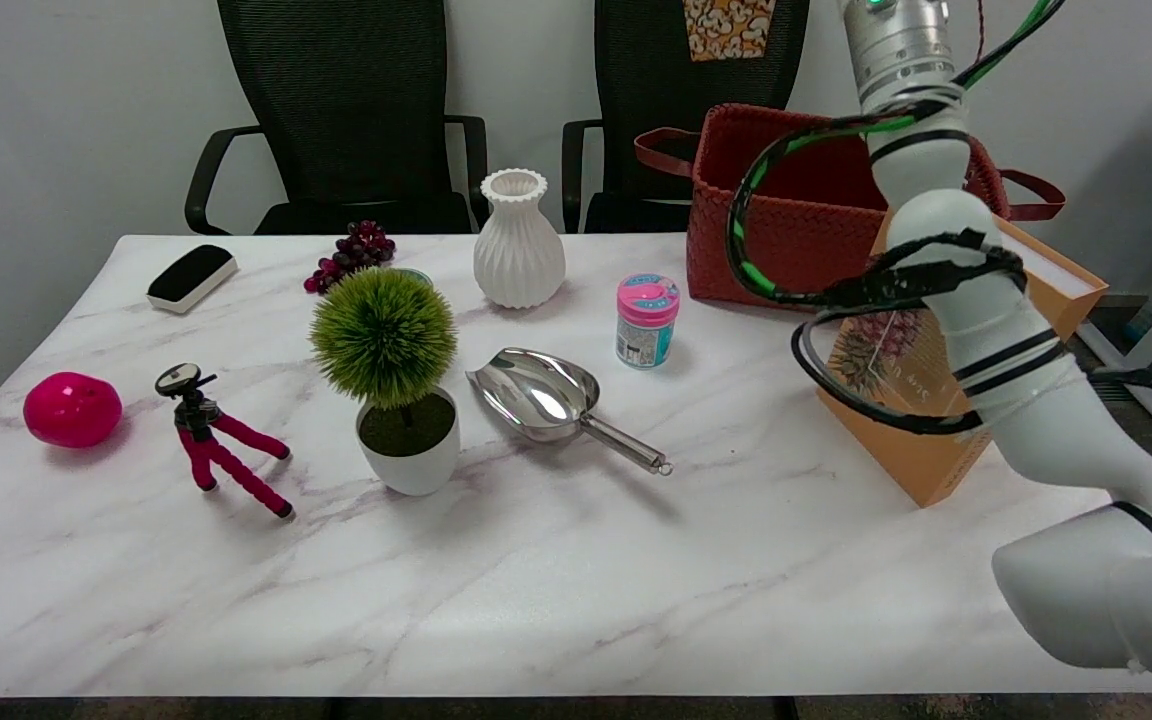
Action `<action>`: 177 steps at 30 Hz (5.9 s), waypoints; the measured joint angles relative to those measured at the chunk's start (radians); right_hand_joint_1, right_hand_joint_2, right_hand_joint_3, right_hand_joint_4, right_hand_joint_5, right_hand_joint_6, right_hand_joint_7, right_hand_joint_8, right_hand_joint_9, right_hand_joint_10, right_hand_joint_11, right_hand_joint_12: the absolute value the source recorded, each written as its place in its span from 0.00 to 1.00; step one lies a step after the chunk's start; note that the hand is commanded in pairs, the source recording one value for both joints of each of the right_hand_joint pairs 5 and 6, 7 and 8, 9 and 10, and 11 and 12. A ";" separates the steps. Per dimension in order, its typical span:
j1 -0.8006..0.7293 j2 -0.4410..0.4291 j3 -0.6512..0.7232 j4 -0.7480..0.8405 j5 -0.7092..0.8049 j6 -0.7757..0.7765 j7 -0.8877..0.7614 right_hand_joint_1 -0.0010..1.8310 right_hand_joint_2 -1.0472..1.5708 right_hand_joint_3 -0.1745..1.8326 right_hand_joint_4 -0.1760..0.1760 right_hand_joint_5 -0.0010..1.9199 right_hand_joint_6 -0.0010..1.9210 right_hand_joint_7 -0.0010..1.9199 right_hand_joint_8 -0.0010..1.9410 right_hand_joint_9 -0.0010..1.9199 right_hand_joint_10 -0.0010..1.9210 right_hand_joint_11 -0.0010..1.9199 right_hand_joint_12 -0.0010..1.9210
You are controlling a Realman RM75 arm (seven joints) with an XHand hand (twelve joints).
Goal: Place the popcorn box into the brown storage basket.
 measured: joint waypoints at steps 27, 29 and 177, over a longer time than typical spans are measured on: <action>0.293 0.010 -0.089 -0.116 0.304 -0.019 -0.309 0.59 0.52 0.42 0.50 0.39 0.39 0.77 0.76 0.56 0.56 0.87 0.87; 0.322 0.009 -0.098 -0.140 0.319 -0.019 -0.324 0.59 0.52 0.42 0.50 0.39 0.39 0.77 0.76 0.56 0.56 0.87 0.87; 0.743 -0.110 -0.191 -1.288 0.036 -0.012 -0.512 0.59 0.46 0.51 0.50 0.29 0.29 0.71 0.70 0.54 0.54 0.78 0.78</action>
